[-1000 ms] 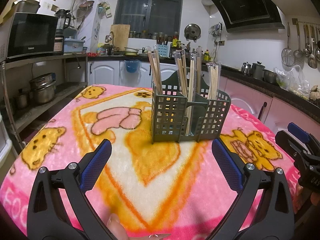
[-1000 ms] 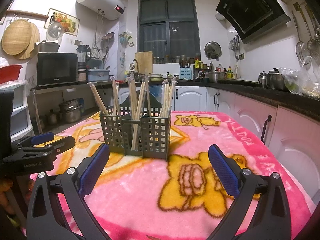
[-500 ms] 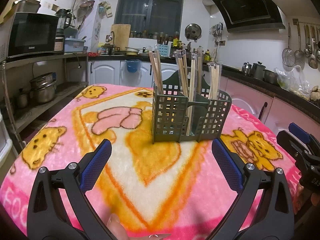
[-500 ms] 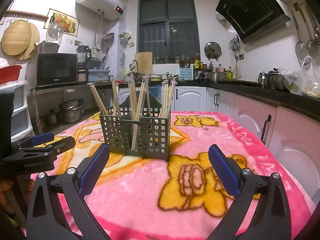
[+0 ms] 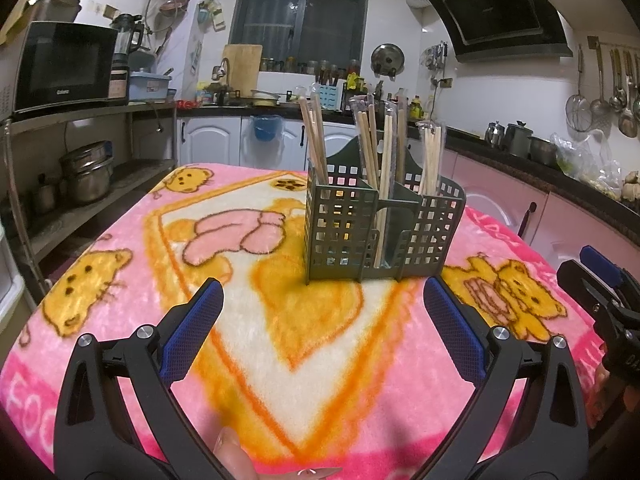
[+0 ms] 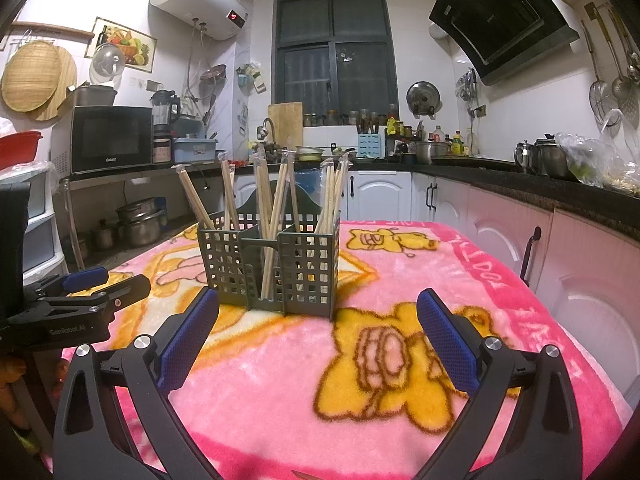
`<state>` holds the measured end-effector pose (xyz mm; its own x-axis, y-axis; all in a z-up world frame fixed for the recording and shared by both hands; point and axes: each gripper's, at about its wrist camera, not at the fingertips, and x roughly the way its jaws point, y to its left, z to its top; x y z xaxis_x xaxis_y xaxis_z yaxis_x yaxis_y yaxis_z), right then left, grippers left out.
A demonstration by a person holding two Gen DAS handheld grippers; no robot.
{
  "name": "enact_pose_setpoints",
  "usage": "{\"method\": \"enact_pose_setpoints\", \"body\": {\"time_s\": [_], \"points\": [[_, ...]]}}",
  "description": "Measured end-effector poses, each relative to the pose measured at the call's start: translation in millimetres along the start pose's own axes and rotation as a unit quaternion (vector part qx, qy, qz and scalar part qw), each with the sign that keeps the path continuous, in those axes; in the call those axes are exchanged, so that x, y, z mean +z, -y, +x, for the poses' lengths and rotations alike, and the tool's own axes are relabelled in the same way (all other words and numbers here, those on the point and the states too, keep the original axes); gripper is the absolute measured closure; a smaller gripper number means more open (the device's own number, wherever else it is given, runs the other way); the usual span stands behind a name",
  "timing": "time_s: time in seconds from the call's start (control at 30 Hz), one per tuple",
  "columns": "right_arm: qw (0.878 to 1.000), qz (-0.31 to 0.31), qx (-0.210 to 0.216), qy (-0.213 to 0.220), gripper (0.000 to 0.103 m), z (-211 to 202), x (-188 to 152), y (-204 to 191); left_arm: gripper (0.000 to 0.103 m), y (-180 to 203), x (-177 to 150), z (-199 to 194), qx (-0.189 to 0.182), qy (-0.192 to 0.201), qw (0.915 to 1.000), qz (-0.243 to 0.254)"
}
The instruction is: Organize utensils
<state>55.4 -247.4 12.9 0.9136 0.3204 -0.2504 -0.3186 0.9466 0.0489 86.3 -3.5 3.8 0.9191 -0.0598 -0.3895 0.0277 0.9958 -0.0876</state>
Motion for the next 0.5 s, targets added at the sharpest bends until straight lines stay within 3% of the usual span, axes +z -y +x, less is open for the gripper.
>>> {"method": "enact_pose_setpoints", "body": {"time_s": [0.5], "points": [[0.999,0.015,-0.019,-0.026,0.007,3,-1,12,0.011,4,-4,2,0.024,-0.013,0.9993,-0.027]]}}
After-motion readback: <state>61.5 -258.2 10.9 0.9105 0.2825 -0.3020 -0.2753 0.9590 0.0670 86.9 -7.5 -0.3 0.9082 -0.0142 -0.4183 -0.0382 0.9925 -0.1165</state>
